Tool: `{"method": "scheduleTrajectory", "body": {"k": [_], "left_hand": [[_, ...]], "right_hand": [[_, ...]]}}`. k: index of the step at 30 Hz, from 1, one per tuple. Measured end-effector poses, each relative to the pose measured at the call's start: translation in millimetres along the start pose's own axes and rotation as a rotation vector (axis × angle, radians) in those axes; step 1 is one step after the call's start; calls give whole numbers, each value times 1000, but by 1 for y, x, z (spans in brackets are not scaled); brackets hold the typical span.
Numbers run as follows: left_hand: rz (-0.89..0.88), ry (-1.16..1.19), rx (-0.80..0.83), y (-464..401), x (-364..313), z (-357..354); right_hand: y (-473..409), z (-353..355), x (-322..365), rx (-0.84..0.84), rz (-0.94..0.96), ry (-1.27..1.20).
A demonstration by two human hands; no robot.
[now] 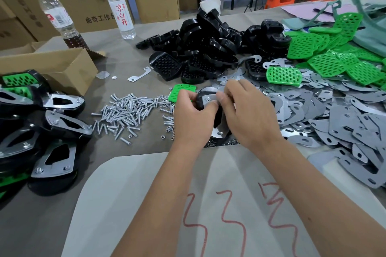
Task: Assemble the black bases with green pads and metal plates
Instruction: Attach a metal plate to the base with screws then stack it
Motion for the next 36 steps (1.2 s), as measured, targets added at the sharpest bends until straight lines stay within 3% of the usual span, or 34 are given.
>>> {"method": "scheduleTrajectory", "body": {"k": [3, 7, 22, 36], "left_hand": [[11, 9, -6, -1, 3, 0], [5, 13, -14, 1, 1, 0], [-35, -40, -37, -1, -3, 6], [-53, -61, -15, -1, -2, 5]], "right_hand": [[0, -7, 6, 79, 39, 38], [-3, -6, 1, 22, -36, 51], [3, -9, 7, 64, 38, 108], [-1, -6, 6, 8, -43, 107]]}}
Point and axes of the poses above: each hand's wrist, its own y-axis away from the middle knuckle, its own z-axis out of the back of the hand, x = y × z, the point moved 6 cm from there along -y, towards the middle knuckle, and after that the axes turned 14 degrees about y, right-handed, at the moved point
